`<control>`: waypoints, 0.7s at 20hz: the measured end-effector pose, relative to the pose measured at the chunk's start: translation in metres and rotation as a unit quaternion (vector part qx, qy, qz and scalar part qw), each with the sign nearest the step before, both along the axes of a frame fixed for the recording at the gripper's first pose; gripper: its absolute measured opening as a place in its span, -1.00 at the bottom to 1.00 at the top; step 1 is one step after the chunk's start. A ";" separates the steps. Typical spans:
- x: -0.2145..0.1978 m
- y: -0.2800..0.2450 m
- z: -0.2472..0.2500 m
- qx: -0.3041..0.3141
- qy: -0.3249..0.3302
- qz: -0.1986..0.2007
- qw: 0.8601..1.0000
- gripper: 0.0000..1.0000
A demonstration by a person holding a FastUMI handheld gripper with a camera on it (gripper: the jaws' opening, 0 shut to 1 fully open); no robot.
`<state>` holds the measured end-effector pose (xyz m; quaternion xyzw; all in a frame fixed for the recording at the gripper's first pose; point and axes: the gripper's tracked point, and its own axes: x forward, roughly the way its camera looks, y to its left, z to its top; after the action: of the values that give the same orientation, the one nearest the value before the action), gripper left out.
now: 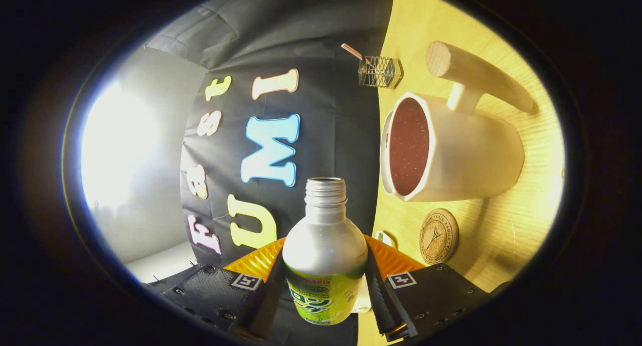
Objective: Take the bottle from table, then pour the juice into the cup, finally place the bottle on the coaster
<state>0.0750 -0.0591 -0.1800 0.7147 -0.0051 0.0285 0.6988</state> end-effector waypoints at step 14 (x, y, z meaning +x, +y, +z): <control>0.002 -0.003 0.004 0.087 -0.002 -0.022 0.996 0.51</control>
<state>0.0772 -0.0620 -0.1760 0.7725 -0.0251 0.0139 0.6344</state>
